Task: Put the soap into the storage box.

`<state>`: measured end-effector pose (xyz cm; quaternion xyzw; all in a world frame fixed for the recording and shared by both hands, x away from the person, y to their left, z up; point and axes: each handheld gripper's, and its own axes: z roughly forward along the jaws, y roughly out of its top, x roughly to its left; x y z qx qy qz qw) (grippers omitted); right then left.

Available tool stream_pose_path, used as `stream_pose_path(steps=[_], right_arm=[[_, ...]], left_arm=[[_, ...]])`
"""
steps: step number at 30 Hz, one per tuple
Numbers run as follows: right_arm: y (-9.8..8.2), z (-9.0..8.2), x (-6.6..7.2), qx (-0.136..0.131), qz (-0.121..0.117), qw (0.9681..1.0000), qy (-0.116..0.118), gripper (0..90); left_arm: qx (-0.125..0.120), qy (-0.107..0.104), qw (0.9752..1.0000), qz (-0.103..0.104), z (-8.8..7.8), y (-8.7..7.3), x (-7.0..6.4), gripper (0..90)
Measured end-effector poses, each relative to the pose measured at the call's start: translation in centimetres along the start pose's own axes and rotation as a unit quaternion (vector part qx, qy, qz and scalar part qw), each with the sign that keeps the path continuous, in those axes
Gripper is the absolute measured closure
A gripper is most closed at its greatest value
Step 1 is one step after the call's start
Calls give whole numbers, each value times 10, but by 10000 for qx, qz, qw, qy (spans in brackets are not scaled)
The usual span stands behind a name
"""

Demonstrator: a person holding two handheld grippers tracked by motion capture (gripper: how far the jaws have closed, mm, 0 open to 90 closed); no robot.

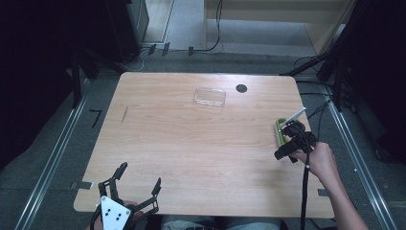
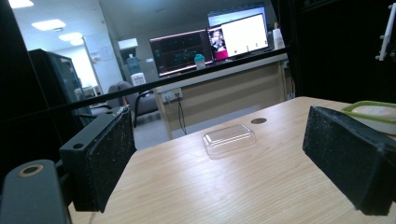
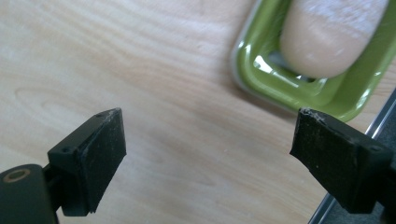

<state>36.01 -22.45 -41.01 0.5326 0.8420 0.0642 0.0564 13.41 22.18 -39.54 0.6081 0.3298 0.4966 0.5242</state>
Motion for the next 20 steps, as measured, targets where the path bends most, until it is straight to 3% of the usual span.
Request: stream_pose_path(steps=[8,20], right_arm=[[-23,12,25,202,-453,9987,101,110],[-45,39,41,680,-756,9947,113,120]], left_arm=[[-2,-3,10000,0,0,0,0,99],[-21,8,10000,-19,-1,0,1,99]])
